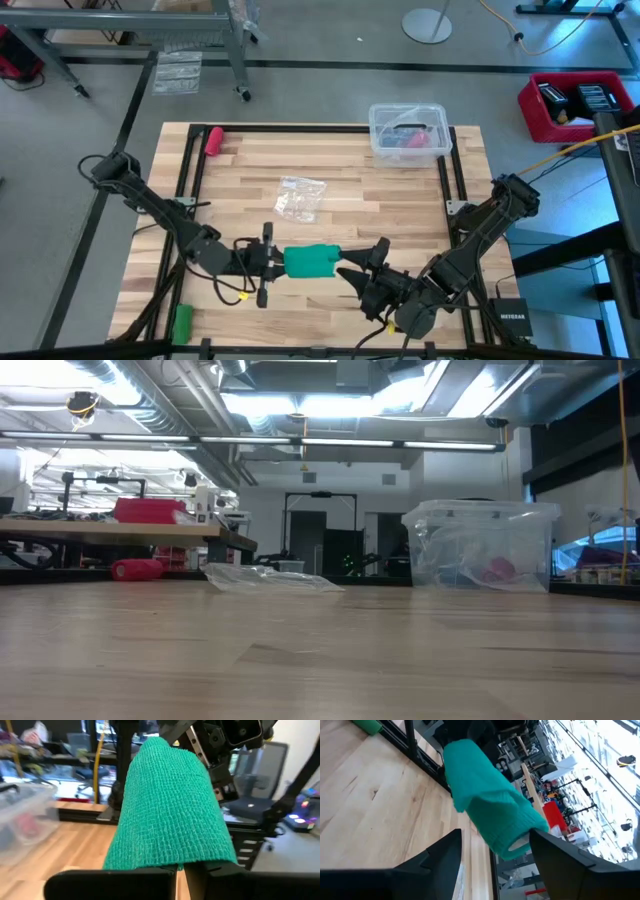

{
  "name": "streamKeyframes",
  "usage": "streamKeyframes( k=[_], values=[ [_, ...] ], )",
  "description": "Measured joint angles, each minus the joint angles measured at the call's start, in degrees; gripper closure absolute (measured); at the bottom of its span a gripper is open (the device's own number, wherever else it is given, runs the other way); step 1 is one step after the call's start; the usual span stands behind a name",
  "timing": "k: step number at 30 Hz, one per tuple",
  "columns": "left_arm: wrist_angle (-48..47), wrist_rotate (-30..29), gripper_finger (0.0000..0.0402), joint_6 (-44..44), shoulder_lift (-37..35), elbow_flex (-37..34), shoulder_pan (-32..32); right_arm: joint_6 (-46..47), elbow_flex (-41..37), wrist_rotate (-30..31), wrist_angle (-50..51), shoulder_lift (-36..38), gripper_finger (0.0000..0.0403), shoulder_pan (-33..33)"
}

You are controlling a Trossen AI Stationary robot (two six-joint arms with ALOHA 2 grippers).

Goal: Roll bandage
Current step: Roll the green bandage

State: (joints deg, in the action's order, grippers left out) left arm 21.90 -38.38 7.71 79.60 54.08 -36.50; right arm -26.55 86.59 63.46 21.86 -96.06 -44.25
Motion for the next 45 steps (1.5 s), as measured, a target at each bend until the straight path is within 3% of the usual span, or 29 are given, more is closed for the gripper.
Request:
streamKeyframes(
  k=[8, 17, 30, 34, 38, 43, 45],
  values=[
    [-1.73, 0.18, 0.0399, 0.11, -3.89, 0.01, -2.07, -2.51, 0.0, 2.4, 0.19, 0.01, 0.0166, -2.93],
    [-5.64, 6.33, 0.04, 11.24, -1.68, 0.0, 2.79, -13.35, 0.04, -6.05, -5.95, -0.32, 0.0166, 0.01],
    [-4.29, 7.81, 0.0397, 11.66, -0.68, 0.0, 3.62, -13.99, 0.04, -15.45, -5.37, -0.34, 0.0166, 3.61],
    [-2.26, 7.94, 0.0398, 11.11, -0.68, 0.0, 3.62, -13.65, 0.04, -15.2, -4.99, -0.34, 0.0166, 3.92],
    [-3.34, 9.79, 0.0398, 11.61, -0.68, 0.0, 3.62, -18.76, 0.04, -10.15, -6.02, -0.34, 0.0166, 4.21],
    [-4.38, 9.23, 0.0396, 11.62, -0.68, 0.0, 3.68, -18.9, 0.02, -9.81, -18.95, -0.41, 0.0166, 4.32],
    [-4.55, 8.75, 0.0396, 11.43, -0.68, 0.0, 3.68, -19.05, 0.02, -5.85, -24.82, -0.42, 0.0166, 4.31]
  ],
)
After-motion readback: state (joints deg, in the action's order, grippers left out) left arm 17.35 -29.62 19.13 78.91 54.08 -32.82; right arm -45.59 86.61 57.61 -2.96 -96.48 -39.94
